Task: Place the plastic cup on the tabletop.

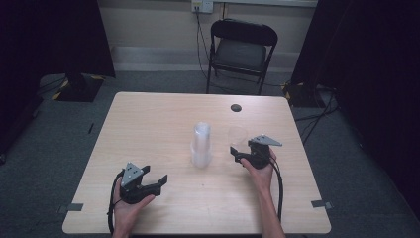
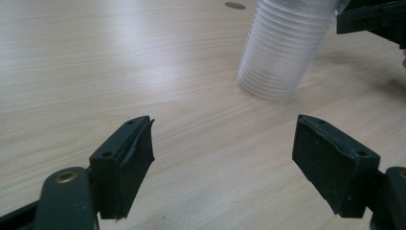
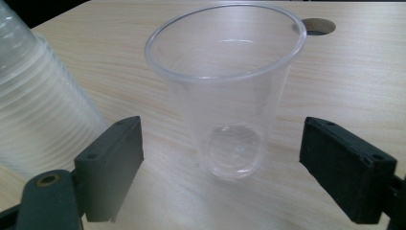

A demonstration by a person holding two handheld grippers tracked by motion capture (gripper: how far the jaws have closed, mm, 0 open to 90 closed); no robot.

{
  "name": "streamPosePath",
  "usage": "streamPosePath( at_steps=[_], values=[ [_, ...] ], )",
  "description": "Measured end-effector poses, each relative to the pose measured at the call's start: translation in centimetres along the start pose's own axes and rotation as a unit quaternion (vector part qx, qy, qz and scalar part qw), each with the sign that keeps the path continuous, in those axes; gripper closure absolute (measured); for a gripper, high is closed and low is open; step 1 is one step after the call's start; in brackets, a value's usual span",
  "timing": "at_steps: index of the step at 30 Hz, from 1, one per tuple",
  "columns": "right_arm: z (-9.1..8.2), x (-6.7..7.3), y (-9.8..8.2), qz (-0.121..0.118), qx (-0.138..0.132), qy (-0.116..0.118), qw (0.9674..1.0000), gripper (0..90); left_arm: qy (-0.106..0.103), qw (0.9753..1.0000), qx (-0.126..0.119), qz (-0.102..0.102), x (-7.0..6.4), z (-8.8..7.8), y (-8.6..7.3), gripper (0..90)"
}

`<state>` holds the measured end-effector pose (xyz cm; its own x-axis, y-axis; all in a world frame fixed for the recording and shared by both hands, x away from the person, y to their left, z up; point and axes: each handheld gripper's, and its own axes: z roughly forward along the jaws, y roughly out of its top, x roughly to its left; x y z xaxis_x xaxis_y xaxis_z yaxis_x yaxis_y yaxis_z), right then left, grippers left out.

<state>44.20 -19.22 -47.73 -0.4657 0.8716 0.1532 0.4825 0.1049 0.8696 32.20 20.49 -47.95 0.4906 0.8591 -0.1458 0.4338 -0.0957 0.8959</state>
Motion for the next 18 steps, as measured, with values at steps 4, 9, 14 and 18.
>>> streamPosePath(
  at_steps=[4, 9, 14, 18],
  values=[
    [-0.8, 0.4, -0.1, -0.001, -0.010, 0.000, 1.0000, 14.7, 0.004, 1.0000, 0.002, 0.000, 0.2, 0.0, 0.0, 21.7],
    [-1.7, 0.8, -0.5, 0.001, -0.014, 0.000, 0.9999, 15.3, 0.003, 1.0000, 0.003, -0.003, 0.2, 0.0, -0.1, 21.0],
    [-2.5, 1.2, -0.9, 0.000, -0.016, 0.000, 0.9999, 15.3, 0.003, 1.0000, 0.003, -0.001, 0.3, -0.1, -0.1, 21.0],
    [-3.1, 1.7, -1.1, 0.000, -0.018, 0.003, 0.9998, 15.3, 0.004, 1.0000, 0.004, -0.002, 0.3, -0.1, -0.1, 21.0]
  ],
)
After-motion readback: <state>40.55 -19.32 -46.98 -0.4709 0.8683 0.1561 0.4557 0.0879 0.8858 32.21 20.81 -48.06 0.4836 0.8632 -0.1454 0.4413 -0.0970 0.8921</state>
